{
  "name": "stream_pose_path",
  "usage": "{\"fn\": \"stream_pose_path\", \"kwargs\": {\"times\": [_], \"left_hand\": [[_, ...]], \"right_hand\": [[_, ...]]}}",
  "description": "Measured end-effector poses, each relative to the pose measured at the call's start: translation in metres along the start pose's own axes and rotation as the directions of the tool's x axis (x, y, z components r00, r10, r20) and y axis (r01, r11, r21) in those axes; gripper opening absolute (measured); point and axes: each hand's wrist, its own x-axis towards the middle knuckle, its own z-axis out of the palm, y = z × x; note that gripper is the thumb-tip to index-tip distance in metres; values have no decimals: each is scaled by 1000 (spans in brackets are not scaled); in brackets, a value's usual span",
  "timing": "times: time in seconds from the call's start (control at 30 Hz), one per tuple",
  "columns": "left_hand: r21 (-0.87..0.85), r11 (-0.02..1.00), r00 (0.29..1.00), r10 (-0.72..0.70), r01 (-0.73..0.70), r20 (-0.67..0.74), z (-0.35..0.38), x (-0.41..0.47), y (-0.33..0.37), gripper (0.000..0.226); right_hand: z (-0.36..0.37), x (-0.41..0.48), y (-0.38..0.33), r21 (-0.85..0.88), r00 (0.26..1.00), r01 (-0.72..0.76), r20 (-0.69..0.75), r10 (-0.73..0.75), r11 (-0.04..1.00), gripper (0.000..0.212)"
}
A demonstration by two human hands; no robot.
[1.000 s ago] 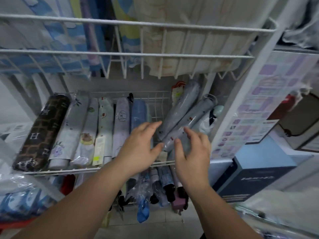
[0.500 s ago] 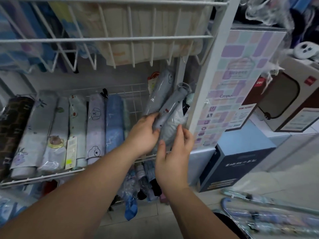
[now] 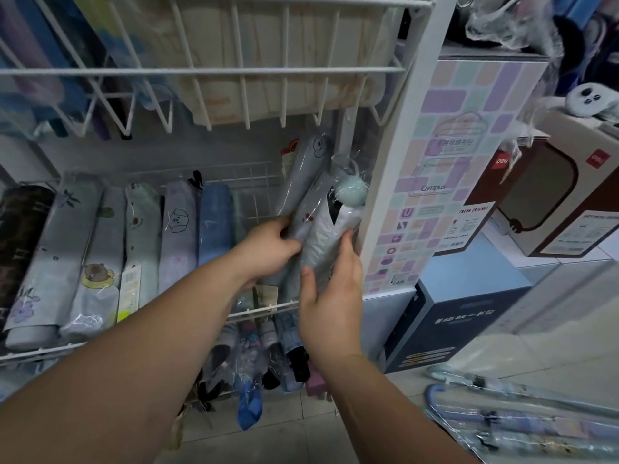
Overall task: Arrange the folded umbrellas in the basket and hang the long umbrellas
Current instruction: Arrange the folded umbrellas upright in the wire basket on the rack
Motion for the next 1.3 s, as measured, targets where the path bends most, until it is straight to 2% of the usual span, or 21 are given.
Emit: {"fn": "stream_pose_path", "kwargs": {"times": [0.13,0.23,0.47,0.67,0.77,0.83,0.93,1.1,1.23,1.3], "left_hand": [[-110,994,1000,-6,3,-21,-4,-5,-8,34],[-178,984,997,10,-24,-79,-5,-7,-14,31],[-347,927,966,54,-143,-254,-14,-13,-10,50],[-391,900,932,42,-191,-360,-34,-18,-4,53],[-385,904,925,31,-188,-379,-50,-21,0,62],[-394,899,918,23,-192,-395,-61,-25,0,67],[-415,892,905,-18,-178,-425,-77,-38,-5,61],[-281,954,838,-70,-101,-540,-111,-66,-29,58],[-70,995,794,-101,73,-599,-136,-79,-50,61],[78,984,793,-79,158,-604,-141,-83,-60,60]], "right_hand": [[3,8,-2,82,996,-77,51,73,994,72],[3,14,-2,75,997,-61,42,58,995,73],[13,30,-8,27,995,-17,94,14,999,74],[15,53,-32,64,989,87,116,-94,994,69],[15,70,-49,121,984,132,108,-145,984,66],[12,80,-61,174,984,110,121,-132,979,60],[13,88,-68,182,978,57,188,-91,982,52],[40,73,-62,153,967,8,249,-46,988,38],[70,65,-75,183,953,-14,299,-42,983,36],[88,63,-85,143,949,29,307,-72,989,37]]}}
